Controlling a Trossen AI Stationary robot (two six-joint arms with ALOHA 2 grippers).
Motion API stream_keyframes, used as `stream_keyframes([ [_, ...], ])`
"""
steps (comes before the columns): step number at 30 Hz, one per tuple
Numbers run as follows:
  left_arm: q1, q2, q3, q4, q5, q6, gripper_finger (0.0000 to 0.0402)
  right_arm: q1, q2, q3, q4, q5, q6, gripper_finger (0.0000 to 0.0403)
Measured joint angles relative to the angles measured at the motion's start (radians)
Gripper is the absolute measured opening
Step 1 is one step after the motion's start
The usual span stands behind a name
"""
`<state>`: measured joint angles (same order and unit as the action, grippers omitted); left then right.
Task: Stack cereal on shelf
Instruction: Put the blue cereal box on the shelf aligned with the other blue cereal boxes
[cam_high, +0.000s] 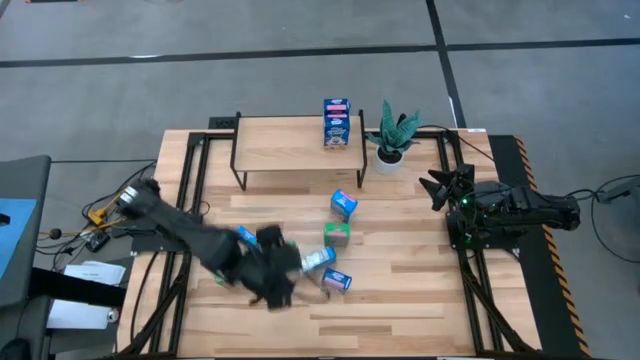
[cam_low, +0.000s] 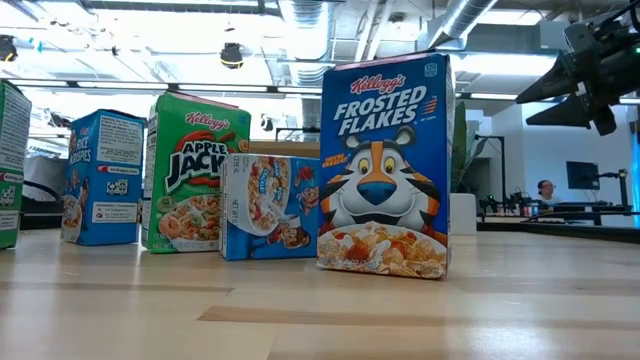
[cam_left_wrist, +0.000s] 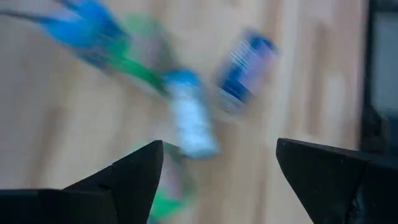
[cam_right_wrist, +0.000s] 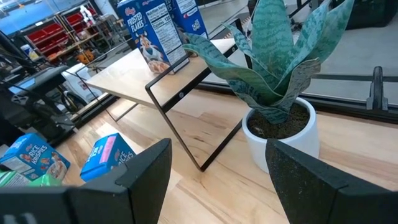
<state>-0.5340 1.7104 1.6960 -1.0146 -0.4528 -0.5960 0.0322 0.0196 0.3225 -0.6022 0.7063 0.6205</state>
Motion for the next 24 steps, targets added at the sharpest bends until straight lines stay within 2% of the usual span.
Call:
stream_keyframes([
  [2,-0.016,0.008,-0.094,0.116,0.01,0.013,0.0302,0.0,0.0,0.0,0.0,0.0,0.0,0.0286],
  [4,-0.012,0.01,-0.134,0.229,-0.019,0.047,0.0302,-0.001,0.0,0.0,0.0,0.0,0.0,0.0286],
  [7,0.011,0.01,-0.146,0.228,-0.108,0.114,0.0302,-0.002,0.0,0.0,-0.002,0.0,0.001,0.0286],
  [9,0.04,0.01,-0.146,0.274,-0.118,0.165,0.0302,-0.002,0.0,0.0,-0.003,0.0,0.005,0.0286],
  [10,0.058,0.01,-0.146,0.307,-0.095,0.193,0.0302,-0.002,0.0,0.0,-0.004,0.0,0.005,0.0286],
  [13,0.108,0.029,-0.157,0.455,0.089,0.305,0.0302,-0.002,0.0,0.0,-0.005,0.0,0.007,0.0286],
  [15,0.126,0.054,-0.163,0.48,0.163,0.356,0.0302,-0.002,0.0,0.0,-0.006,0.0,0.007,0.0286],
  [24,0.174,0.132,-0.165,0.557,0.276,0.482,0.0302,-0.001,0.007,0.0,-0.003,0.0,0.004,0.0286],
])
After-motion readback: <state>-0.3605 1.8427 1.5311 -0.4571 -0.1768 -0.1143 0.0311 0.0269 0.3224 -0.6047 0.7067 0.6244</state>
